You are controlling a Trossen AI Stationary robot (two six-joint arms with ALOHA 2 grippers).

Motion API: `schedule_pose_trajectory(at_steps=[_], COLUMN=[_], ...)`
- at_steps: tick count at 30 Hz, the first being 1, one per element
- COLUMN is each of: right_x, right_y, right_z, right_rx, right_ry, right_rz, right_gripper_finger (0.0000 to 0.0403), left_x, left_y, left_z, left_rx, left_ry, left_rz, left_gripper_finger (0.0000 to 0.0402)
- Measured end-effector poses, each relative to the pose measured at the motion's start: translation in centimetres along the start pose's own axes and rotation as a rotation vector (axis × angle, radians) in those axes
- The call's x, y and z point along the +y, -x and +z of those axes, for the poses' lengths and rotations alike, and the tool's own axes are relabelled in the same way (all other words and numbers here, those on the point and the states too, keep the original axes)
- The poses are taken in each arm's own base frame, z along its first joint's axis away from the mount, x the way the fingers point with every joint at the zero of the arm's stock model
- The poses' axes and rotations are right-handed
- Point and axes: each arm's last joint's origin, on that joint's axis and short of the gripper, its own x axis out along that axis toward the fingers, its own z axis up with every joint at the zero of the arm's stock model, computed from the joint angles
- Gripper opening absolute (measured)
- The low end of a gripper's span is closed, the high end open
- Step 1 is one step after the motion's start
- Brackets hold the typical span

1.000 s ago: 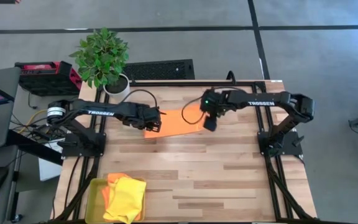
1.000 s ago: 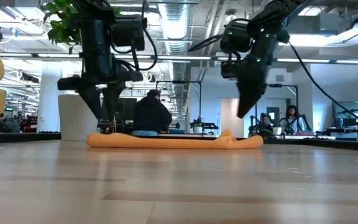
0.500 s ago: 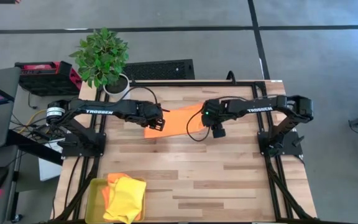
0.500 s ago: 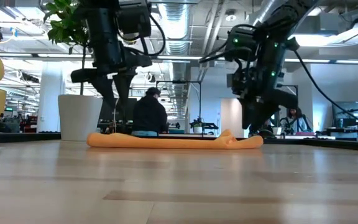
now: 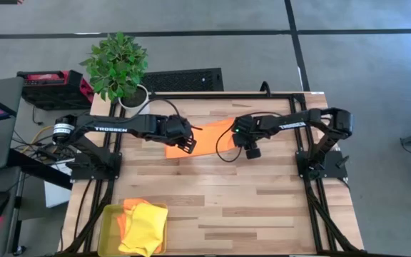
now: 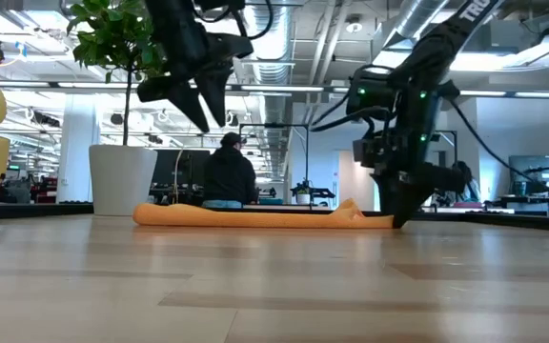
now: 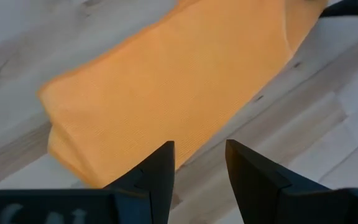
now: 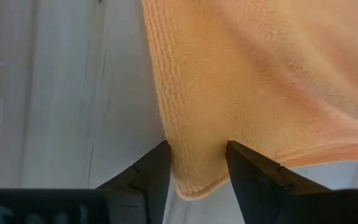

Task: Fold microfiber towels
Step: Fold the orange microfiber towel

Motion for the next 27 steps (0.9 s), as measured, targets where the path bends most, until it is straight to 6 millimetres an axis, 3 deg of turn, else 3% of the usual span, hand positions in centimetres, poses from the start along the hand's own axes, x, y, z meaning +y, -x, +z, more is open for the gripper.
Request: schedule_pose_trajectory(at_steps=[4, 7, 14, 22, 27], right_x=[-0.1, -0.1, -0.3, -1.5, -2.1], right_y=[-0.1, -0.1, 0.2, 2.8, 4.7], right_z=[0.0, 0.0, 0.1, 3.2, 5.8], right_rx=[0.019, 0.015, 0.041, -0.027, -0.139], right_ry=[0.0, -0.001, -0.028, -0.001, 0.013], right_rz=[-0.026, -0.033, -0.062, -0.13, -0.17], right_gripper_finger=[0.0176, 0.015, 0.0014, 0.0007, 0.0006], left_x=[-0.3, -0.3, -0.8, -1.3, -0.7], left_y=[0.5, 0.6, 0.7, 1.2, 3.5], left_z=[0.4, 0.5, -0.1, -1.0, -1.1], left_rx=[-0.02, -0.023, -0.003, 0.01, -0.03], left_ry=[0.004, 0.004, 0.005, 0.01, -0.001], left_rz=[-0.011, -0.014, -0.029, -0.049, -0.083], left_gripper_finger=[0.0135, 0.0135, 0.0135, 0.0135, 0.0135])
